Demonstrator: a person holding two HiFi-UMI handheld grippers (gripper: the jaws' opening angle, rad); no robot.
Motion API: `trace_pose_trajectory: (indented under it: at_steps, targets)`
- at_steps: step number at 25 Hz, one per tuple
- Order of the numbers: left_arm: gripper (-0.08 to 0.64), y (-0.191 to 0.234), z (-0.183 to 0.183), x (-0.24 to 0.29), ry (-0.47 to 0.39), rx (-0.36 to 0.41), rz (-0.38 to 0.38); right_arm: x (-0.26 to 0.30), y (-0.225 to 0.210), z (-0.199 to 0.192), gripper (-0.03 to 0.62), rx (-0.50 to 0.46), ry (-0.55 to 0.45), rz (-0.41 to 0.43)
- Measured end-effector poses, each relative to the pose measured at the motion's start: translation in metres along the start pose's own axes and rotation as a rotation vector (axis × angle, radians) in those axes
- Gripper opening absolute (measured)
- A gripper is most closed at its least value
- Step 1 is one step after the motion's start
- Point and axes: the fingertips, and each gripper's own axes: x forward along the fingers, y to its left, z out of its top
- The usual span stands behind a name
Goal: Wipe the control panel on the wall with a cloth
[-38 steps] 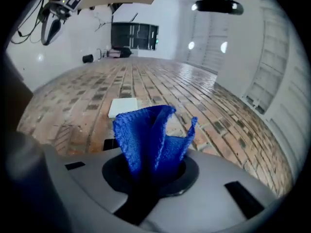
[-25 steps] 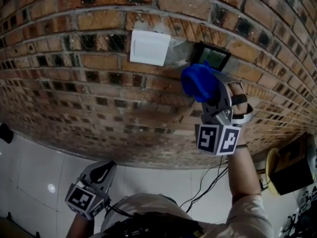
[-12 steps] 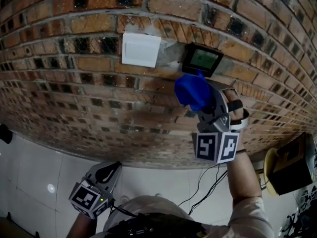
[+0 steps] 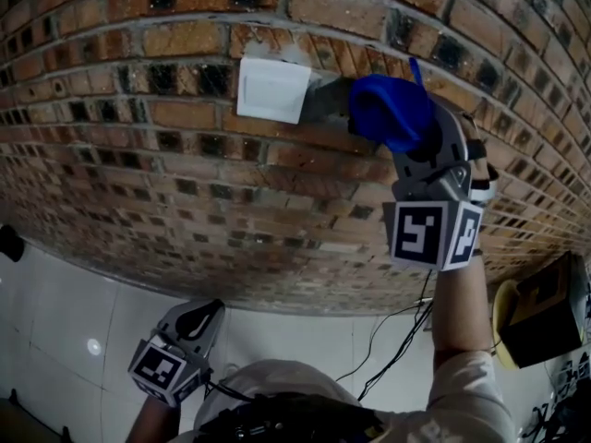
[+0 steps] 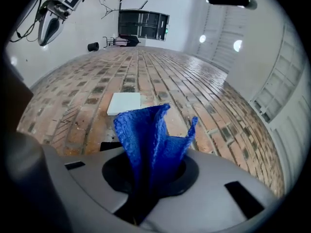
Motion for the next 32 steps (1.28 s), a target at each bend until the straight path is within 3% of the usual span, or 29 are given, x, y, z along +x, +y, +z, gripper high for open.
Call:
trace_pose_trajectory:
  at_steps: [10,19,23,32]
  targets:
    - [0.006,0.009,0.0,-0.004,0.009,0.0,0.023,-0.003,0.061,-0.006,0.089,-0.028,0.046,0.045]
    - [0.006,0.001,0.0,0.001,0.017,0.004,-0.013,-0.004,0.155,-0.023,0.09,-0.026,0.083,0.215]
    - [0.006,-0.001,-0.001,0.0,0.016,0.006,-0.018,-0.014,0.125,-0.012,0.089,-0.005,0.057,0.184]
    - [0.006,-0.005,-0.002,0.002,0.003,0.004,-0.025,-0.012,0.002,-0.007,0.089,-0.029,0.036,-0.064]
